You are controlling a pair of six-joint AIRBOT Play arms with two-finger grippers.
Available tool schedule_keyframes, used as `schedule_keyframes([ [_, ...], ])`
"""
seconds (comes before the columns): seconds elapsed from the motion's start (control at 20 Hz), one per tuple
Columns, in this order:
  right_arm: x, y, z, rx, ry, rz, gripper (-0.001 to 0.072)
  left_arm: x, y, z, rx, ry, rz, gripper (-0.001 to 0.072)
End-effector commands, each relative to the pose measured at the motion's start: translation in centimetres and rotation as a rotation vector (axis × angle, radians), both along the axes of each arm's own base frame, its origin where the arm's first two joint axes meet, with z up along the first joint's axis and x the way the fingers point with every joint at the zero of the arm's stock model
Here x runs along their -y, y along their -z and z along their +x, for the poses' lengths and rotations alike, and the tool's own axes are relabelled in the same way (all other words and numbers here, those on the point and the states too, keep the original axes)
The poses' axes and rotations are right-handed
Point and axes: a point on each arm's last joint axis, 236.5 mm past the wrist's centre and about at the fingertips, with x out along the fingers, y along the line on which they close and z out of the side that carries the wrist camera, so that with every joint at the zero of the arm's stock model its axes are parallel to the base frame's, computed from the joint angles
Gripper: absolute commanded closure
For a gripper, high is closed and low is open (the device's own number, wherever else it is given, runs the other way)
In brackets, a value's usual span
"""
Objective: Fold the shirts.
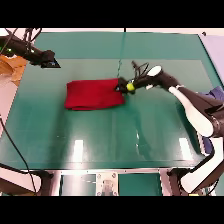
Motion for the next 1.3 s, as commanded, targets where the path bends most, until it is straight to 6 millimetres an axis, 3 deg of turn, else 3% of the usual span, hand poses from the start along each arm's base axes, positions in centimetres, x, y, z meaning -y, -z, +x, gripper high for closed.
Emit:
schedule_keyframes([
  [0.0, 4.2, -9.4, 3.0, 0.145, 0.057, 0.071, 0.0697, 0.0, 0.2, -0.6, -0.020, 0.011, 0.006, 0.0684],
  [0.1, 10.6, -15.4, 3.7, 0.213, 0.170, 0.088, 0.0697, 0.0, 0.3, -1.0, -0.037, 0.023, 0.007, 0.0684],
  [0.2, 18.0, -20.0, 3.6, 0.271, 0.314, 0.086, 0.0697, 0.1, 0.4, -1.2, -0.045, 0.028, 0.007, 0.0684],
  [0.35, 29.3, -24.3, 1.2, 0.315, 0.529, 0.055, 0.0697, 0.1, 0.4, -1.5, -0.055, 0.034, 0.007, 0.0683],
  [0.5, 40.1, -26.8, -3.0, 0.345, 0.763, 0.001, 0.0697, 0.1, 0.4, -1.6, -0.058, 0.036, 0.007, 0.0684],
  [0.6, 45.6, -27.2, -7.0, 0.326, 0.879, -0.036, 0.0697, 0.1, 0.4, -1.6, -0.058, 0.036, 0.007, 0.0684],
  [0.7, 49.6, -26.1, -11.6, 0.247, 0.978, -0.118, 0.0697, 0.1, 0.4, -1.6, -0.058, 0.036, 0.007, 0.0684],
  [0.8, 52.7, -24.3, -16.5, 0.125, 1.088, -0.234, 0.0697, 0.1, 0.4, -1.6, -0.057, 0.036, 0.007, 0.0684],
  [0.9, 54.1, -22.3, -20.9, 0.004, 1.174, -0.321, 0.0697, 0.1, 0.4, -1.6, -0.058, 0.037, 0.007, 0.0684],
  [1.0, 53.6, -19.0, -24.8, -0.166, 1.216, -0.345, 0.0697, 0.1, 0.4, -1.6, -0.058, 0.037, 0.006, 0.0683],
  [1.25, 50.5, -8.4, -34.5, -0.675, 1.238, -0.418, 0.0695, 0.2, 0.4, -1.7, -0.061, 0.040, 0.004, 0.0684],
])
